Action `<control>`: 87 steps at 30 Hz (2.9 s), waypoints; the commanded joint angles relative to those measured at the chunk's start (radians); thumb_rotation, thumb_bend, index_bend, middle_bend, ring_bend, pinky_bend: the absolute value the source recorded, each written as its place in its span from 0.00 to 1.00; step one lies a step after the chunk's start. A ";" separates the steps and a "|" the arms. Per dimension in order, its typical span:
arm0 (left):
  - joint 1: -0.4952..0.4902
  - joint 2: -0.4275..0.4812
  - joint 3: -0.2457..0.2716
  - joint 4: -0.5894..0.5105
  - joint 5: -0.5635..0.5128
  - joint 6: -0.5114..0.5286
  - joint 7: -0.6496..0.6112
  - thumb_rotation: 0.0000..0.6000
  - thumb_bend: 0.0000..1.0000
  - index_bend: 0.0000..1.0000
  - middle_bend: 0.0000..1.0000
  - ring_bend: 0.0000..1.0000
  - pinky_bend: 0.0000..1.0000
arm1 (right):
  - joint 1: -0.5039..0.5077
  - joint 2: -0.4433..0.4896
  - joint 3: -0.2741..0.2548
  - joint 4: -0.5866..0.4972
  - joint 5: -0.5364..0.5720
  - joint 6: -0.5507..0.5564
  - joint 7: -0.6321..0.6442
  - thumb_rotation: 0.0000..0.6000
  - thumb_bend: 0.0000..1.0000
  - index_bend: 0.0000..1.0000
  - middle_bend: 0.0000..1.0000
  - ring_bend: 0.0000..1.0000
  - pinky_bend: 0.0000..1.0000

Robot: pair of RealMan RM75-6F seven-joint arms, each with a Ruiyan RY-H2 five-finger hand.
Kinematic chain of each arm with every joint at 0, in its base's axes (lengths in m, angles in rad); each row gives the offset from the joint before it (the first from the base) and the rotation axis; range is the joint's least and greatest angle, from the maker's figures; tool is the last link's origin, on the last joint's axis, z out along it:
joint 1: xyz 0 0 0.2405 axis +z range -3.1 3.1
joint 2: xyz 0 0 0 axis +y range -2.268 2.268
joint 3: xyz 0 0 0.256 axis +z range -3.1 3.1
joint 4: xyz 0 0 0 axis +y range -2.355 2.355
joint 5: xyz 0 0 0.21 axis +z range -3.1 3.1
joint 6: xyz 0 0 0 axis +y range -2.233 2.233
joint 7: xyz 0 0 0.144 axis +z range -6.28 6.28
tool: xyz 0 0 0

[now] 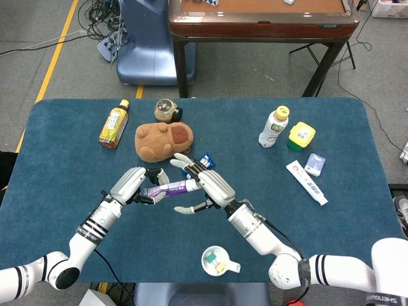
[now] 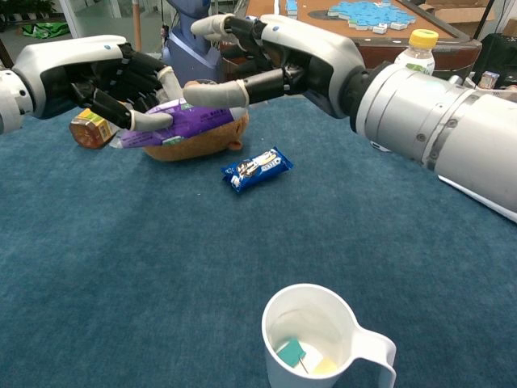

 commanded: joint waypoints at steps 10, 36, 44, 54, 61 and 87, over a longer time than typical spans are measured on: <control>0.000 -0.002 -0.005 -0.002 0.003 0.005 -0.008 1.00 0.40 0.62 0.68 0.47 0.42 | 0.006 -0.039 0.017 0.048 -0.029 -0.004 0.145 0.79 0.00 0.00 0.00 0.00 0.00; -0.012 -0.002 -0.019 -0.007 -0.007 -0.004 -0.023 1.00 0.40 0.62 0.68 0.47 0.42 | 0.019 -0.107 0.027 0.132 -0.103 0.031 0.372 0.78 0.00 0.00 0.00 0.00 0.00; -0.018 -0.008 -0.021 -0.002 -0.016 -0.013 -0.021 1.00 0.40 0.62 0.68 0.47 0.42 | 0.031 -0.109 0.029 0.142 -0.122 0.035 0.392 0.78 0.00 0.00 0.00 0.00 0.00; -0.022 -0.011 -0.025 0.003 -0.020 -0.013 -0.017 1.00 0.40 0.62 0.68 0.47 0.42 | 0.045 -0.110 0.024 0.139 -0.132 0.032 0.394 0.78 0.00 0.00 0.00 0.00 0.00; -0.025 -0.014 -0.030 0.008 -0.023 -0.014 -0.023 1.00 0.40 0.63 0.68 0.47 0.42 | 0.044 -0.108 0.016 0.130 -0.137 0.040 0.391 0.78 0.00 0.00 0.00 0.00 0.00; -0.002 -0.018 0.066 0.119 0.164 0.029 -0.075 1.00 0.40 0.63 0.68 0.47 0.42 | 0.000 0.069 -0.015 0.044 -0.177 0.074 0.306 0.78 0.00 0.00 0.00 0.00 0.00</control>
